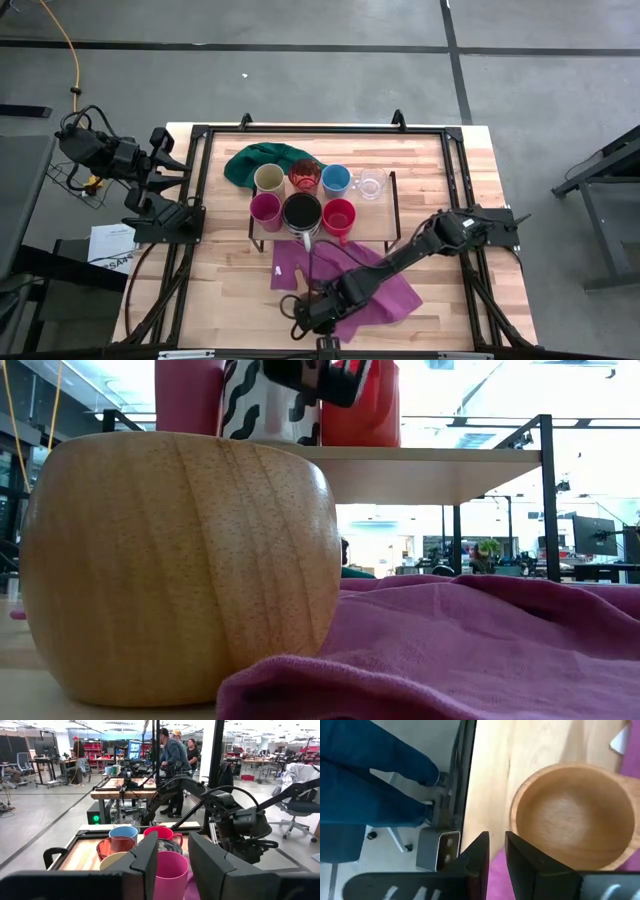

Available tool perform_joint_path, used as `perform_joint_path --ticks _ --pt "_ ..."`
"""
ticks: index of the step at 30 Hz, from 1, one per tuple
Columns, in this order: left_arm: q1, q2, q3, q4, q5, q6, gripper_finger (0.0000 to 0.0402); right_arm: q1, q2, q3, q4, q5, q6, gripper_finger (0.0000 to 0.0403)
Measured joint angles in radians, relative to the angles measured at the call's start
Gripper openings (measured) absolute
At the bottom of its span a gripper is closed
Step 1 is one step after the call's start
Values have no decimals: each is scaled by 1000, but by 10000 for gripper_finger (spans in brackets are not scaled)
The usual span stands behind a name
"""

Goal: Stack small to large cups/mugs on shelf
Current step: Put the brown mug on the shelf

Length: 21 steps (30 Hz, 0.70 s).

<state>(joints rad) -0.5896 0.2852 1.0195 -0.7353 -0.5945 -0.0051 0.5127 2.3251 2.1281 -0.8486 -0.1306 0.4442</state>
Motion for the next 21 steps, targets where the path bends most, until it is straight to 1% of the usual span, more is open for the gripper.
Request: perform_joint_path --ticks 6,15,21 --pt "0 0 0 0 0 0 95 2 1 3 -9 -5 9 54" --pt "0 0 0 0 0 -7 95 2 1 2 -34 0 1 83" --pt "0 0 0 1 0 -7 95 -1 1 1 -50 25 -8 85"
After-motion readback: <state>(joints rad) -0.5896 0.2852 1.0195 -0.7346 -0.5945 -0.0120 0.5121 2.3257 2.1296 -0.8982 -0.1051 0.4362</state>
